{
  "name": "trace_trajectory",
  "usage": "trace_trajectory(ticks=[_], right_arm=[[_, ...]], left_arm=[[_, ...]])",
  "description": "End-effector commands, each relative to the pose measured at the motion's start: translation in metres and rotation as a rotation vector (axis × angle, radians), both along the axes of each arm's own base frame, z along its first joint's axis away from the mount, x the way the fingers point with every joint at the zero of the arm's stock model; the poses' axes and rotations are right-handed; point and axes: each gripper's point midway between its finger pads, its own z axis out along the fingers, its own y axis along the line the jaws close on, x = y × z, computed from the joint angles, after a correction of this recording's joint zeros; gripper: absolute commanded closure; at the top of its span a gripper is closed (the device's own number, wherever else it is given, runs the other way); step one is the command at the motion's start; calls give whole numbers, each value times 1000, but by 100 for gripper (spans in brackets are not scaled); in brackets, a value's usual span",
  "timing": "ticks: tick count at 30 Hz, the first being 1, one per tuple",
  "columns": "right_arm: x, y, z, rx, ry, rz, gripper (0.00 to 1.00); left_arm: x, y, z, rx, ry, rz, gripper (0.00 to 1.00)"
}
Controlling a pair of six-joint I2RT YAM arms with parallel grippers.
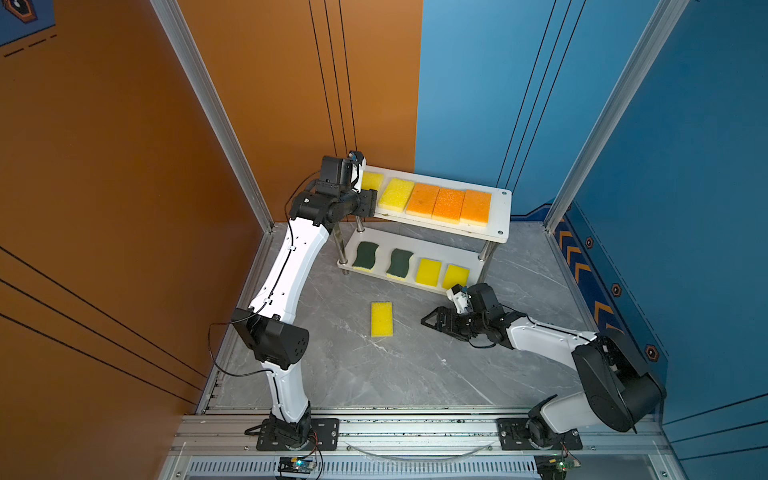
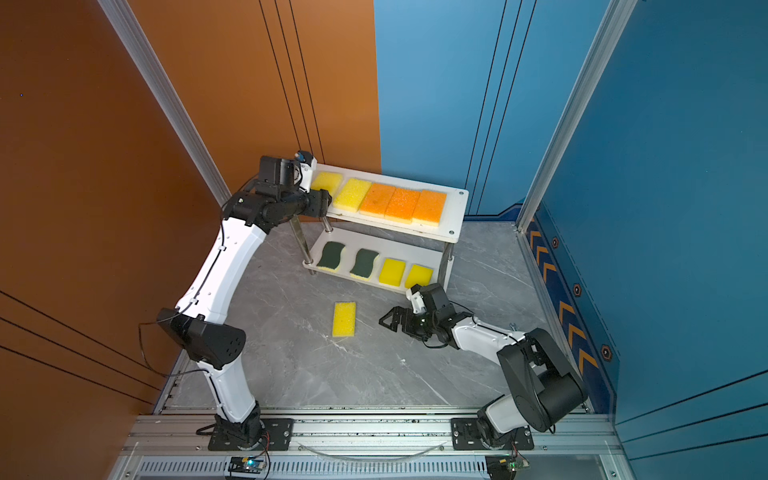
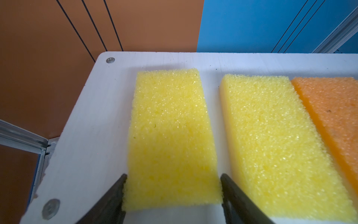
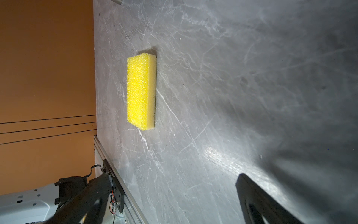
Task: Place and organize the cleaning sponges onto the shelf
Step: 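Lower the yellow sponge onto the top shelf beside the other yellow sponge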
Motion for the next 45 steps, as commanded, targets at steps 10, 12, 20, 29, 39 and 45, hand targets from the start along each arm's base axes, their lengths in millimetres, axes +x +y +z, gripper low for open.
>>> trace_trajectory(ticks=[10,12,20,29,39,45], right_arm=[[0,-6,1,-21,-15,-14,0],[-1,-6,2,-20,-15,-12,0],[-1,-6,1,-20,-13,-12,0],[0,-5,1,-18,-14,-11,0],[1,-4,1,-17,-13,-11,0],[1,-4,0,-17,-11,-11,0]], left_arm=[[0,4,12,-17,-24,7,24],[0,4,13,-18,-27,7,24],[1,4,10,-13,-21,5,26],[1,3,8,-10,-16,-4,29],[-1,-2,6,-24,-7,-34,30],[-2,-7,4,-35,2,-55,31]])
